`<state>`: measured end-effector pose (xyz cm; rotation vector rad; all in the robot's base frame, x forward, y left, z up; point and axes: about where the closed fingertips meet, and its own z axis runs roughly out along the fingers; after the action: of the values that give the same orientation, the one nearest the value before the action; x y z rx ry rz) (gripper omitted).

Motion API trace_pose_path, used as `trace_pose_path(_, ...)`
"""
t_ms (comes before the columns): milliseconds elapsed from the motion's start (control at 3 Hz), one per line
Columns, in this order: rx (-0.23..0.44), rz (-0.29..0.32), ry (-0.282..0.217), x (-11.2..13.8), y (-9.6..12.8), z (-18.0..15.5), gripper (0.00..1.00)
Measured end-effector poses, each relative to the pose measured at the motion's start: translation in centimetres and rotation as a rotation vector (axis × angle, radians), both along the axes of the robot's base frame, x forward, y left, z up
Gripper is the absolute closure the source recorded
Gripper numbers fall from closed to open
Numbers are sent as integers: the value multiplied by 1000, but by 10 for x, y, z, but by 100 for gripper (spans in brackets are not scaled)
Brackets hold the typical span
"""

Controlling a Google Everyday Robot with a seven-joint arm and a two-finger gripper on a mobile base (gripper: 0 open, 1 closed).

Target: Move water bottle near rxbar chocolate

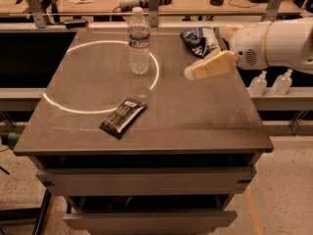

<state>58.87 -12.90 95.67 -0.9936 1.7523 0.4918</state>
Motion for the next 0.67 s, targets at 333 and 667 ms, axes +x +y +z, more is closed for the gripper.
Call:
trace_pose_path(333, 89, 23, -35, 52, 35, -4, 0)
trace_pose_path(667, 91, 24, -38, 54, 36, -3, 0)
